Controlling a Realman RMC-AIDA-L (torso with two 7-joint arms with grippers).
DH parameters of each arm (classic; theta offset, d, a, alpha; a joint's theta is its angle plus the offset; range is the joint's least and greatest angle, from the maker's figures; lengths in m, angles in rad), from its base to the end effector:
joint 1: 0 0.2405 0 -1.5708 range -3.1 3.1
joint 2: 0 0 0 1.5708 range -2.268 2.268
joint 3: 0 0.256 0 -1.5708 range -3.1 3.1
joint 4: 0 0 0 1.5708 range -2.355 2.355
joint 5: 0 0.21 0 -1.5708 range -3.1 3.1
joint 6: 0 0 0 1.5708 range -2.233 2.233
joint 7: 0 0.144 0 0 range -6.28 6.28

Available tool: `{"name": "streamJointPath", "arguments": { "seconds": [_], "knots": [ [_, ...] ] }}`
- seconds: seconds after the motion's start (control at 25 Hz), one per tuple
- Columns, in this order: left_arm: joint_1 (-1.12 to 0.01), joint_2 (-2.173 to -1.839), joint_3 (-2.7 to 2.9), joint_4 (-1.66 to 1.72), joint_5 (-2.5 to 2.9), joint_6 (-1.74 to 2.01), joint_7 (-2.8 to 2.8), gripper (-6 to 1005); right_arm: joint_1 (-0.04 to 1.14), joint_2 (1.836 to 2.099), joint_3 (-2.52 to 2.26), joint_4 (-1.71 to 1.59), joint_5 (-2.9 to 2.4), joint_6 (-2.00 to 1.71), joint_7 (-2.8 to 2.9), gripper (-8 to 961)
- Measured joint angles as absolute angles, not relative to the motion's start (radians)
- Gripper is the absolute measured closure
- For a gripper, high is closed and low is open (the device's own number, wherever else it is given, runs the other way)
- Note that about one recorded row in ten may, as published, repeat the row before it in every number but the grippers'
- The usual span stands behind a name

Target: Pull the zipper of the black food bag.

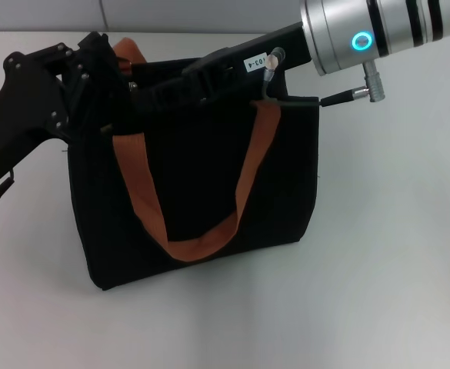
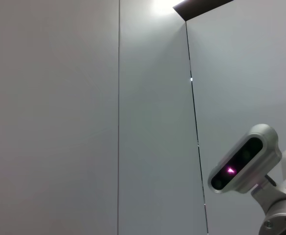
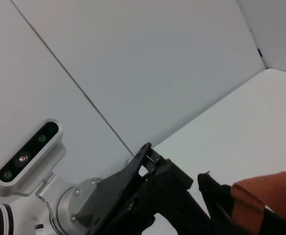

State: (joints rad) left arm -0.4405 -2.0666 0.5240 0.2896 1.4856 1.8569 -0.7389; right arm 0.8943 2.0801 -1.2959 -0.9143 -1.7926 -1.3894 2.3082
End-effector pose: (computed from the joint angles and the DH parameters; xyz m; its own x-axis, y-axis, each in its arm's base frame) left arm -0.2592 0.2869 0.0279 0.4667 -0.2395 0.8514 0.3920 -0.8069 -0.4419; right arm 0.0502 0.3806 -0.0429 0.7809 -0.5545 -0.2874 -0.5250 -0.8321 0.1788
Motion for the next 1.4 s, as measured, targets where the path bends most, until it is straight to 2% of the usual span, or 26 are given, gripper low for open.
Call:
{"name": "streamJointPath", "arguments": {
  "seconds": [0.44, 0.88, 1.4],
  "knots": [
    [-0.46, -2.069, 0.532, 0.287, 1.486, 1.859, -0.75, 897, 0.907, 2.085, -1.309, -0.91, -1.793, -1.361, 2.305, 664],
    [-0.451, -2.069, 0.524, 0.287, 1.483, 1.856, -0.75, 895, 0.9, 2.085, -1.308, -0.91, -1.794, -1.352, 2.296, 954],
    [-0.427, -2.069, 0.505, 0.272, 1.476, 1.846, -0.739, 892, 0.912, 2.083, -1.309, -0.931, -1.854, -1.342, 2.359, 953]
  ]
}}
